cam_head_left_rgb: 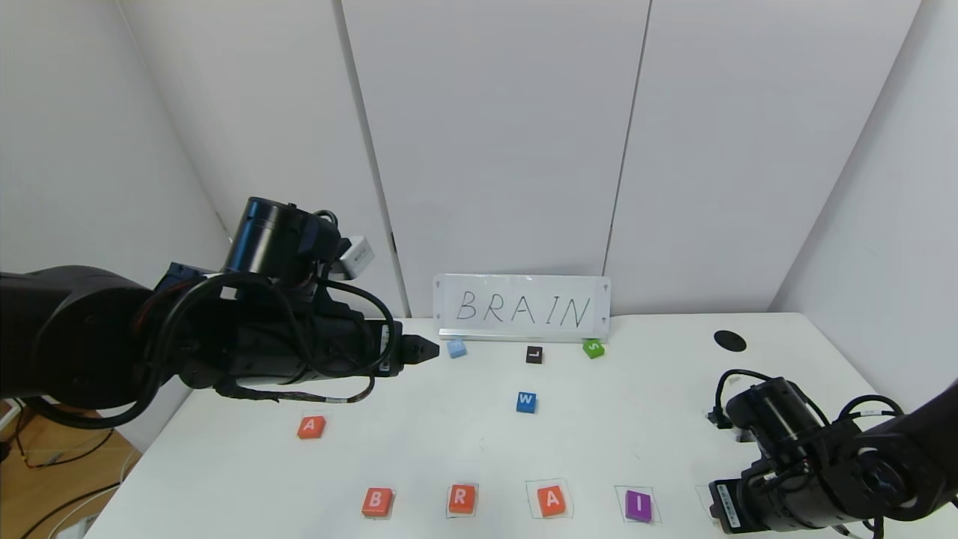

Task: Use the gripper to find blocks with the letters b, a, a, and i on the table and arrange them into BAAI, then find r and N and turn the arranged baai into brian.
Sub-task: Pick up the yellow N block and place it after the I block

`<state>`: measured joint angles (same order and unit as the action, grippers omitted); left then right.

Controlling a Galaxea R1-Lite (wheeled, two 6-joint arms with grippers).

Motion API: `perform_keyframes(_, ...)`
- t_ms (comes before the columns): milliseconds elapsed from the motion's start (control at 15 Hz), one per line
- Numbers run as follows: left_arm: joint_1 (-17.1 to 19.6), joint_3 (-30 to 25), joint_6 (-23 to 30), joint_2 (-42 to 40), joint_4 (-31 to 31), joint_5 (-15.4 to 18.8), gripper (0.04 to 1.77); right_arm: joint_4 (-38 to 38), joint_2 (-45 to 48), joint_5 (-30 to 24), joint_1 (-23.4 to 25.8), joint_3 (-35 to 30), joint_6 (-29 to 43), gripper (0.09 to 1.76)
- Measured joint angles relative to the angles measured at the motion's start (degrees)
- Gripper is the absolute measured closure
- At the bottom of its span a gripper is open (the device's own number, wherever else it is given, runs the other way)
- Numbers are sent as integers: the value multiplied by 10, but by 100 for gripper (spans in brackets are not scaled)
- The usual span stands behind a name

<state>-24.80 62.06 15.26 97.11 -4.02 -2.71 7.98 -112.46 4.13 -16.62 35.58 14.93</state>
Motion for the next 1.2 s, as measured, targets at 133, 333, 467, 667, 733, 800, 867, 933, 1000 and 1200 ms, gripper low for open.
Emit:
perform_keyframes(133,0,0,0,0,0,0,9,8,-6,-1,2,0,-2,131)
perform_keyframes(333,0,0,0,0,0,0,9,12,-11,-1,5,0,-18,131)
perform_keyframes(467,1,0,0,0,0,0,9,12,-13,-1,6,3,-20,131)
perform_keyframes(667,3,1,0,0,0,0,9,13,-16,-1,6,6,-27,131)
perform_keyframes(733,3,1,-1,0,0,0,9,13,-17,-1,6,7,-28,131)
perform_keyframes(800,3,1,-1,0,0,0,9,13,-17,-1,6,7,-29,131)
perform_keyframes(867,3,1,-1,0,0,0,9,14,-18,-1,6,8,-30,131)
perform_keyframes(933,3,1,-1,0,0,0,9,13,-18,-2,6,8,-32,131)
perform_keyframes(1000,3,1,-1,0,0,0,9,13,-19,-2,6,9,-33,131)
perform_keyframes(1200,3,1,-1,0,0,0,9,13,-21,-3,7,13,-34,131)
